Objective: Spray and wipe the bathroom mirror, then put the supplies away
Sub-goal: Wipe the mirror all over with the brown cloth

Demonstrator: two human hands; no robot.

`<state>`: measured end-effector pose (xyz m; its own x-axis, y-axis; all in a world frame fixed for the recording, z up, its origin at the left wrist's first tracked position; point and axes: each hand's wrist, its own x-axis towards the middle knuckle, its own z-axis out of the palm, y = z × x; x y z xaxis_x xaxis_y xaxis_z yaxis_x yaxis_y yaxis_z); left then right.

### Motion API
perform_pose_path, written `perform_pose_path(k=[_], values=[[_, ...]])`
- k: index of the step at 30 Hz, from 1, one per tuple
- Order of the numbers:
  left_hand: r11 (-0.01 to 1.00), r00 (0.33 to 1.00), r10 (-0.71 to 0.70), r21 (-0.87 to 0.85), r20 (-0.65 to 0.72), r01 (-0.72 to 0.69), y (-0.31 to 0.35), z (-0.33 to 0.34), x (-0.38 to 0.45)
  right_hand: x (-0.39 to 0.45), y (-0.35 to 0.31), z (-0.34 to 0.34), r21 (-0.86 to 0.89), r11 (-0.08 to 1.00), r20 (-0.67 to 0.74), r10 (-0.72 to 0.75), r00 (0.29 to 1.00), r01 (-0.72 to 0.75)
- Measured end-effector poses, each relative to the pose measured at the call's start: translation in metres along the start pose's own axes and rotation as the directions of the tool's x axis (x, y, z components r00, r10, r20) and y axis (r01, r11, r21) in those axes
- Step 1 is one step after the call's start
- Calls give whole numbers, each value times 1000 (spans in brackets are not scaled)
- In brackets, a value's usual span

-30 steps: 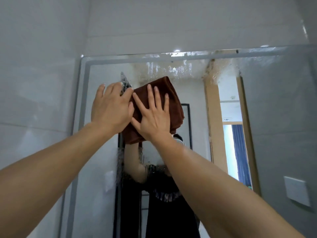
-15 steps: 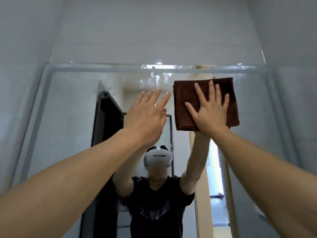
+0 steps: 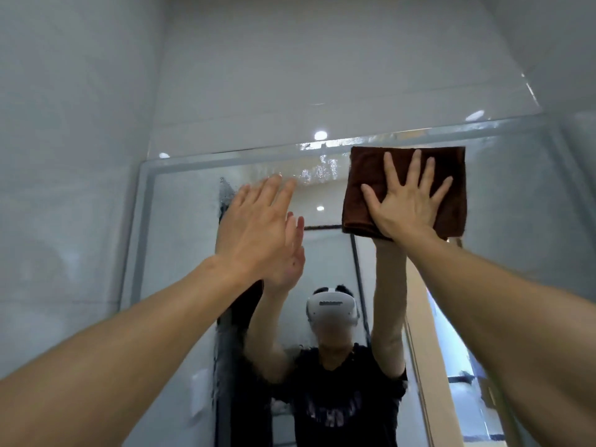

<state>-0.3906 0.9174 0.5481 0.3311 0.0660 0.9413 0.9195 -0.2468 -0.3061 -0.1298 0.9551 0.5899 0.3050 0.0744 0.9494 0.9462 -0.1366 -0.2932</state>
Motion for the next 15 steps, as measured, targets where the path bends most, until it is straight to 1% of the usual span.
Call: perform_pose_path(k=[3, 6, 8, 11, 13, 15], values=[[999, 1000, -18, 28, 9, 18, -29, -9, -6, -8, -56, 7, 14, 996, -4, -85, 996, 85], [998, 999, -27, 51, 20, 26, -58, -14, -6, -23, -116, 15, 40, 978, -13, -203, 979, 203], [997, 999, -50, 60, 18, 49, -75, -14, -5, -37, -154, 20, 65, 953, -10, -295, 955, 295], [993, 993, -109, 47, 47, 107, -94, -11, -6, -63, -204, 27, 94, 898, 7, -433, 902, 430], [989, 988, -147, 25, 53, 146, -103, -7, -7, -78, -225, 31, 116, 857, 19, -508, 861, 502], [984, 983, -178, 12, 49, 177, -107, -1, -8, -86, -233, 32, 150, 835, 17, -538, 843, 530]])
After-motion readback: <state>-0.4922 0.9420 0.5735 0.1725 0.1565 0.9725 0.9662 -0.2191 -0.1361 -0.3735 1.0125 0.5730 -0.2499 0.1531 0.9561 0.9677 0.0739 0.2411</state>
